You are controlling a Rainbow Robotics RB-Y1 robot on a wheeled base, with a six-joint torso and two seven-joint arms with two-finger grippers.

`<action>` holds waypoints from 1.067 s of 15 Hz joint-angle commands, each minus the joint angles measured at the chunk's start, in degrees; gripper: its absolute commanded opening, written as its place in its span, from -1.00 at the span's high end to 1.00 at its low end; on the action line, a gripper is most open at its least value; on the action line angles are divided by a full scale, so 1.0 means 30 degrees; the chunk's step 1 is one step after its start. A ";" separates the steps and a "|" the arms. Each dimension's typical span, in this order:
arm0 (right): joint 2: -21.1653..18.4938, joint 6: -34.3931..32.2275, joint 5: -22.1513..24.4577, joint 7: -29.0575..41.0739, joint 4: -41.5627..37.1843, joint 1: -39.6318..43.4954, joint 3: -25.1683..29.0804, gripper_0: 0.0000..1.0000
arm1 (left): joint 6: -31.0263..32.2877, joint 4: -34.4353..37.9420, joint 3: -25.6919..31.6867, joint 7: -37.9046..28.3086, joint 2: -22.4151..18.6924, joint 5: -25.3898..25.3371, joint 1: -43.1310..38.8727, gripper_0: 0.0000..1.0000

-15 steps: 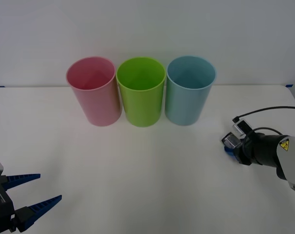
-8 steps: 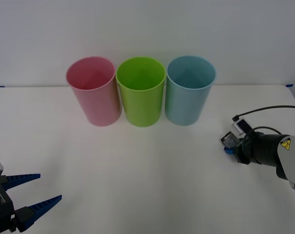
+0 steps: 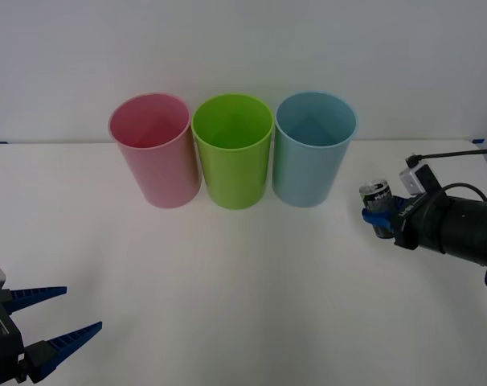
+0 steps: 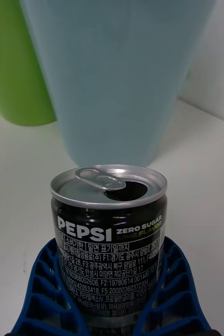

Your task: Put cans in the blue bin and PET bottles in the pink bin and trash in the green bin.

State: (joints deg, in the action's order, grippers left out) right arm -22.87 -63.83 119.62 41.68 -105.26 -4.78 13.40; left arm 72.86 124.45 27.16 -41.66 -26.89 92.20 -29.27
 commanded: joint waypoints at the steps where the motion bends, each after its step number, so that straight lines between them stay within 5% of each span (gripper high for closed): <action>1: -0.0141 -0.1075 -0.3573 -0.0358 -0.3147 0.2238 0.1658 1.00 | 0.0000 0.0000 0.0000 0.0000 0.0000 0.0000 0.0000 -1.00; 9: -0.0141 -0.1251 -1.4530 -0.3991 -0.5197 0.6838 0.5144 1.00 | 0.0000 0.0000 0.0000 0.0000 0.0000 0.0000 0.0000 -1.00; 12: -0.0141 0.0653 -1.5350 -0.3903 -0.6545 0.6047 0.4382 1.00 | 0.0000 0.0000 0.0000 0.0000 0.0000 0.0000 0.0000 -1.00; 16: -0.0141 0.3290 -1.2567 -0.1735 -0.6838 0.3117 0.2829 1.00 | 0.0000 0.0000 0.0000 0.0000 0.0000 0.0000 0.0000 -1.00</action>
State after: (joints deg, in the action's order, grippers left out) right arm -23.30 -55.35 79.87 34.84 -125.83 6.30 22.87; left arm 72.86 124.45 27.16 -41.66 -26.89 92.20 -29.27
